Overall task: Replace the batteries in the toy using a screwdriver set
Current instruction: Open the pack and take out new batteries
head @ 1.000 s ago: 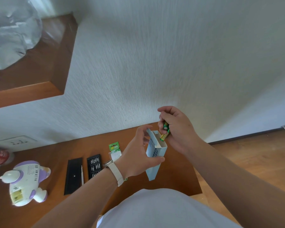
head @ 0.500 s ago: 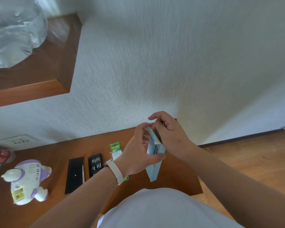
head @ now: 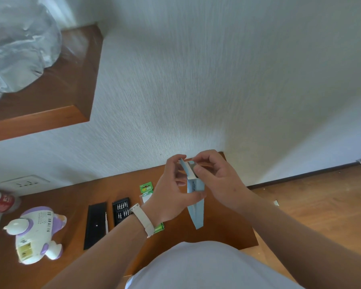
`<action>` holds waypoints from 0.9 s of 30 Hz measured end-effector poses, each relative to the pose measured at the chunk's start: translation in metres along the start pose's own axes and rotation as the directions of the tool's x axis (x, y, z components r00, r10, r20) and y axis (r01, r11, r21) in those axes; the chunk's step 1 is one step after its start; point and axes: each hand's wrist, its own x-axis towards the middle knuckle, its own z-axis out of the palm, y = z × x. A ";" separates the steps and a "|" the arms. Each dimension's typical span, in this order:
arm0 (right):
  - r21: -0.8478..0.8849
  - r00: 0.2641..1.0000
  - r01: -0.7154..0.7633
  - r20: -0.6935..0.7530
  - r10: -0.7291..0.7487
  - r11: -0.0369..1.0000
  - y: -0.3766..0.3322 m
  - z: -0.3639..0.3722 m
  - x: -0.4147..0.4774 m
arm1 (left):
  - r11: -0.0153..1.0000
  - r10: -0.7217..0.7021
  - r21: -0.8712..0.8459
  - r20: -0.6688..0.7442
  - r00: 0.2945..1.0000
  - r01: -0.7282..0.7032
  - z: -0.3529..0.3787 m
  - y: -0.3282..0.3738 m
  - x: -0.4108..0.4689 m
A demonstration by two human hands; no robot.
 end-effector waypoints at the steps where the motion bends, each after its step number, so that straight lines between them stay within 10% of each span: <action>1: 0.022 1.000 -0.022 0.010 0.021 1.000 0.002 -0.002 -0.001 | 0.999 -0.003 -0.039 -0.013 1.000 0.002 -0.002 0.002 0.000; 9: -0.036 0.945 -0.106 0.307 0.112 0.994 0.011 -0.008 -0.009 | 0.931 -0.018 -0.366 -0.066 0.998 -0.007 -0.020 0.022 -0.002; 27: -0.427 0.989 0.060 0.146 0.004 0.902 0.026 -0.017 -0.011 | 0.932 -0.222 -0.335 -0.213 0.951 0.142 -0.029 0.017 -0.004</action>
